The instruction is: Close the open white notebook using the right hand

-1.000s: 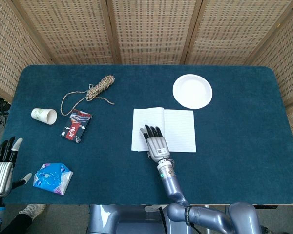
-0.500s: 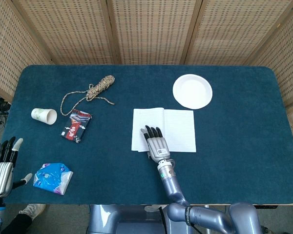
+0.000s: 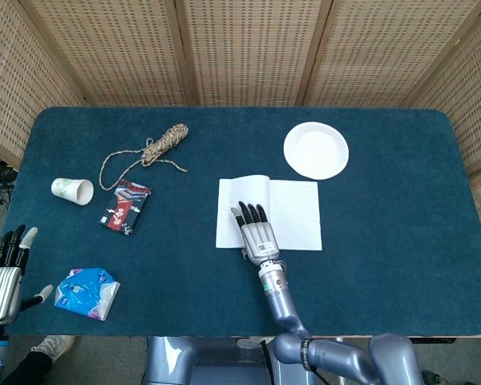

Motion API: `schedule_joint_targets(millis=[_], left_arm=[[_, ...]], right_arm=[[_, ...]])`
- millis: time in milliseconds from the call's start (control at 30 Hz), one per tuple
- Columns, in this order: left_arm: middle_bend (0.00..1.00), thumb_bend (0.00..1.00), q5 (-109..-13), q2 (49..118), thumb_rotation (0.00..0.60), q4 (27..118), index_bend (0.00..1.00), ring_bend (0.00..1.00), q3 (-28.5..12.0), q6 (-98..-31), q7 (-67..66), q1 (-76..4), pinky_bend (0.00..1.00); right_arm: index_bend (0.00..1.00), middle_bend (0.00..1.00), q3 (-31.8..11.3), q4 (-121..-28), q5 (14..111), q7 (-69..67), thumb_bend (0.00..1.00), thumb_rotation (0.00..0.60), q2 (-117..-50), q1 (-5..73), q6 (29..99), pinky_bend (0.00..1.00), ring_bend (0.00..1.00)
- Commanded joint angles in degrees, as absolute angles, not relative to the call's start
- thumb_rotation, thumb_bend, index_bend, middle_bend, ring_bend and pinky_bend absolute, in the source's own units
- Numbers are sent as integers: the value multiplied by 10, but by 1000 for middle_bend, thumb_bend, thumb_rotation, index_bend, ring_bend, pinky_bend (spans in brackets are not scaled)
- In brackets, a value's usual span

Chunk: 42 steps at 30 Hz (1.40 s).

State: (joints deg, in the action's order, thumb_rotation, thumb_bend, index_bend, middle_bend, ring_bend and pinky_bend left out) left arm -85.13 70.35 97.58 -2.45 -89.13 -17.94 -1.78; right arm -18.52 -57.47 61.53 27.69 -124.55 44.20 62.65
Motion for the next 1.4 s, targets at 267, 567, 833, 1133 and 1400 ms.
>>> schedule_joint_targets(millis=[267,567,833,1133,1400], left_arm=[[0,70,-855,703,600,978,0,0,-24,-893,-176,-18,0],[0,71,-864,702,600,983,0,0,-21,-899,-176,-16,0],[0,70,-871,700,600,987,0,0,-18,-903,-176,-14,0],[0,70,-880,698,600,992,0,0,-16,-908,-177,-12,0],[0,70,-893,697,600,997,0,0,-12,-916,-180,-9,0]], right_arm=[[0,0,-178,-567,651,248,640,600,-1253,429,663,0,0],[0,0,-190,-603,647,245,719,600,-1238,410,678,0,0],[0,0,-222,-675,607,227,673,600,-1221,384,683,0,0],[0,0,-223,-708,606,221,637,600,-1204,369,701,0,0],[0,0,-228,-748,616,209,616,600,-1186,353,731,0,0]])
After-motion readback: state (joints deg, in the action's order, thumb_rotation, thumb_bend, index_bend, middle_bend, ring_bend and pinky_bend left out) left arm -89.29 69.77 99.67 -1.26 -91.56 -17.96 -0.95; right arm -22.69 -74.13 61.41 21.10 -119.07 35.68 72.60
